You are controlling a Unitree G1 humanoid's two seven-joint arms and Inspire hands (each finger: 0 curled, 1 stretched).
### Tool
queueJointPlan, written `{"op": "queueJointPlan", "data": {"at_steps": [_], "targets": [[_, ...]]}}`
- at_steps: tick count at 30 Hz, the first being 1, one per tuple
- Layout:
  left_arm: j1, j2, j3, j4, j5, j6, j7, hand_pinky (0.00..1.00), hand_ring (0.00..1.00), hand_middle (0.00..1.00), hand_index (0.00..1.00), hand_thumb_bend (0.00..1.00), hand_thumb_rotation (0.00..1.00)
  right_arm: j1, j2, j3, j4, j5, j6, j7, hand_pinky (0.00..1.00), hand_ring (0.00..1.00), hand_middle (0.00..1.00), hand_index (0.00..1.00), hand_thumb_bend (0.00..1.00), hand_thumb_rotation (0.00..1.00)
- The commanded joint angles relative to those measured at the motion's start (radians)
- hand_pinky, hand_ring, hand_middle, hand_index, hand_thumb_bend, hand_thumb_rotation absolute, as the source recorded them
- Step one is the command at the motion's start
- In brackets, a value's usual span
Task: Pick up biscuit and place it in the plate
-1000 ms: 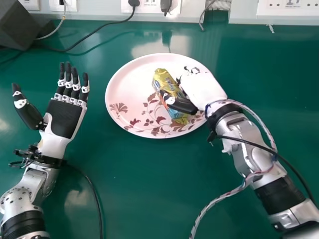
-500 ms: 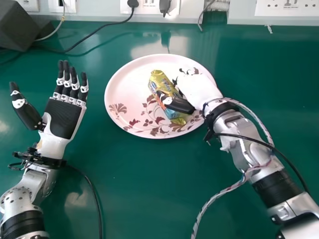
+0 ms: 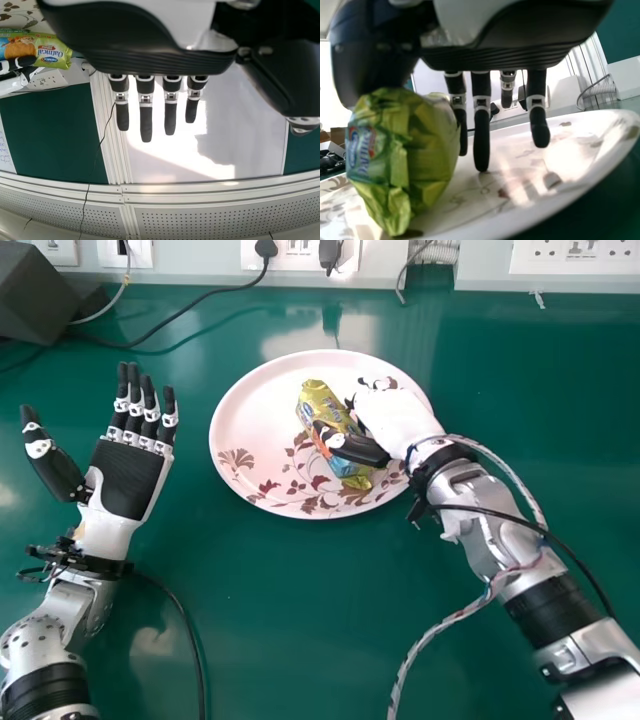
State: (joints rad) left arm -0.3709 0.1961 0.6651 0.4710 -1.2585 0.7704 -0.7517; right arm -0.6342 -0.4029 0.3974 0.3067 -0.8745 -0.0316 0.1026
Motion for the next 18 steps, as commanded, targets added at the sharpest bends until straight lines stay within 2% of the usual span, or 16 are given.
{"op": "queueJointPlan", "data": {"at_steps": [1, 8, 14, 18], "targets": [[0.037, -0.012, -0.005, 0.051, 0.025, -0.008, -0.036, 0.83, 0.79, 0.88, 0.94, 0.96, 0.31, 0.025, 0.000, 0.028, 0.025, 0.012, -0.012, 0.029, 0.21, 0.32, 0.40, 0.49, 0.51, 0.06], [0.030, -0.007, -0.015, 0.074, 0.056, -0.032, -0.075, 0.83, 0.79, 0.88, 0.94, 0.96, 0.30, 0.028, 0.001, 0.033, 0.025, 0.015, -0.006, 0.032, 0.25, 0.36, 0.42, 0.49, 0.51, 0.08], [0.038, -0.010, -0.019, 0.061, 0.073, -0.049, -0.056, 0.83, 0.79, 0.88, 0.94, 0.95, 0.31, 0.027, -0.006, 0.035, 0.029, 0.020, -0.013, 0.040, 0.29, 0.41, 0.45, 0.49, 0.52, 0.08], [0.040, -0.013, -0.014, 0.059, 0.058, -0.031, -0.033, 0.83, 0.79, 0.88, 0.94, 0.96, 0.31, 0.024, -0.010, 0.038, 0.037, 0.027, -0.017, 0.041, 0.34, 0.46, 0.48, 0.49, 0.52, 0.08]]}}
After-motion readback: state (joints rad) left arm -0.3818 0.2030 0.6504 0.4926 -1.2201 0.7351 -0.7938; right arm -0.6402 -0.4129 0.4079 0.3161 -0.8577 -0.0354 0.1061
